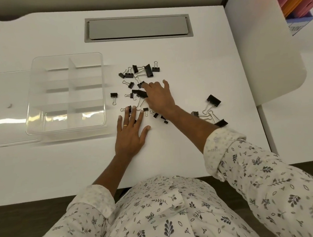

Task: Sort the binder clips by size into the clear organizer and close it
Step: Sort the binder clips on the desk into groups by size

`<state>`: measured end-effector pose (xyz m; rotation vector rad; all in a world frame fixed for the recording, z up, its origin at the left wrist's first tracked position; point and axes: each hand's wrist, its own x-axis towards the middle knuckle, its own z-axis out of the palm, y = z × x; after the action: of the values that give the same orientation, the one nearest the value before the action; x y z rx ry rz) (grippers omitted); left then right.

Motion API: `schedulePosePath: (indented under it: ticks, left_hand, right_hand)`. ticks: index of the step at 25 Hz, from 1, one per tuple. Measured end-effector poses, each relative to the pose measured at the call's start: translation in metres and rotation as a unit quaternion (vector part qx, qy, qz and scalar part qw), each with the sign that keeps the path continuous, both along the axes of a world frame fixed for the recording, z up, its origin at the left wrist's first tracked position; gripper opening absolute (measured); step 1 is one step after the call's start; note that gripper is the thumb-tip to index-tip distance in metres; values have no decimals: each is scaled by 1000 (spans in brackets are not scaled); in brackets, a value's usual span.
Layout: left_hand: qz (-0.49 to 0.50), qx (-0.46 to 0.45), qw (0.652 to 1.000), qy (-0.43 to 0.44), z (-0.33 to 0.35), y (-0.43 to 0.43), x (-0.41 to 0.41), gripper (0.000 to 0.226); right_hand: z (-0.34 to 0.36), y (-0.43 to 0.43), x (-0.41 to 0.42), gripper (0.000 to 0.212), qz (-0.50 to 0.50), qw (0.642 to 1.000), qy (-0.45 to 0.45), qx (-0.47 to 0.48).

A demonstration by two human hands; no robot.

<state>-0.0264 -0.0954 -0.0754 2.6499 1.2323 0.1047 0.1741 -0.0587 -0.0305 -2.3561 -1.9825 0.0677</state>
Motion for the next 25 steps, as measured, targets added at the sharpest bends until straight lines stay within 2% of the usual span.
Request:
schedulePosePath:
  ticks: [3, 6, 8, 9, 13, 17, 21, 25]
  left_hand:
    - [4, -1, 1000, -10, -1, 0, 0, 67]
    - [5, -2, 1000, -18, 0, 0, -1, 67]
    - [4, -3, 1000, -20, 0, 1, -1, 67]
    - [5, -1, 1000, -20, 0, 1, -1, 66]
    - [14, 5, 999, -29, 2, -2, -1, 64]
    - [14, 3, 999, -29, 3, -2, -1, 64]
    - [11, -2, 999, -33, 2, -3, -1, 65]
    - [8, -1, 999, -37, 2, -3, -1, 65]
  right_hand:
    - [5, 1, 7, 48, 6, 998, -1, 62]
    - [25, -4, 24, 46, -11, 986, 132, 98]
    - [38, -20, 48, 43, -18, 969, 233, 75]
    - [40, -32, 65, 41, -10, 965, 254, 64]
    - [36, -90, 139, 35, 15, 982, 185, 42]
    - [31, -130, 186, 36, 71, 990, 119, -19]
    - [21, -141, 189, 39, 121, 989, 68, -50]
    - [13, -146, 187, 48, 137, 990, 26, -32]
